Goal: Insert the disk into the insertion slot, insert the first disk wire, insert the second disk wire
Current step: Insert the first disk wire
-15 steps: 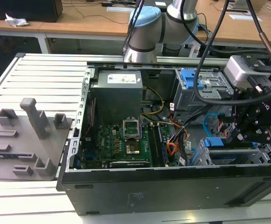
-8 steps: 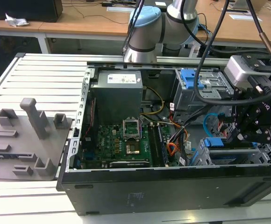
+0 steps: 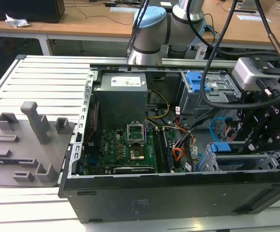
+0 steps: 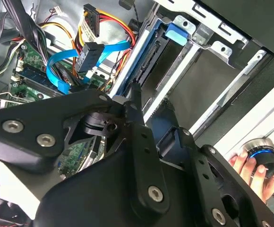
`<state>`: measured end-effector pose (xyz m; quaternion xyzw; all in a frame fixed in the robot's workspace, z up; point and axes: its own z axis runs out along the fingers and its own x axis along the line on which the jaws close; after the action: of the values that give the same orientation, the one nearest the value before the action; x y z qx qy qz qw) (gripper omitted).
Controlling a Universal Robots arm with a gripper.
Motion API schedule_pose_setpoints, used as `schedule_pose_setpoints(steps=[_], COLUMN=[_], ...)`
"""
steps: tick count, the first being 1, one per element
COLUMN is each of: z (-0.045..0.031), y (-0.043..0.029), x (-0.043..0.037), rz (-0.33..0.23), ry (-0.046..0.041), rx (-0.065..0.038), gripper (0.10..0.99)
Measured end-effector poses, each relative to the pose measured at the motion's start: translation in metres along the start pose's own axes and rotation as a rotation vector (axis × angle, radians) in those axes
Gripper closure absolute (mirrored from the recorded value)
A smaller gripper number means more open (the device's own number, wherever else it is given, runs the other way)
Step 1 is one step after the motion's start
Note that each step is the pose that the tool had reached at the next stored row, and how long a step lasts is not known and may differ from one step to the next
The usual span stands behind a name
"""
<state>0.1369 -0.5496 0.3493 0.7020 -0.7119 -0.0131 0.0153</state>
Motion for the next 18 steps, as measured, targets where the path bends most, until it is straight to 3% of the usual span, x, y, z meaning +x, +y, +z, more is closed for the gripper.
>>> schedule_pose_setpoints(steps=[9,15,18], z=[-0.0204,-0.029,-0.0294], y=[0.0003,0.0007,0.0007], x=[0.0,0.0,-0.0001], rz=[0.0,0.0,0.0], ry=[0.0003,0.0004,0.0004], rx=[0.0,0.0,0.0], gripper=[0.725,0.725,0.725])
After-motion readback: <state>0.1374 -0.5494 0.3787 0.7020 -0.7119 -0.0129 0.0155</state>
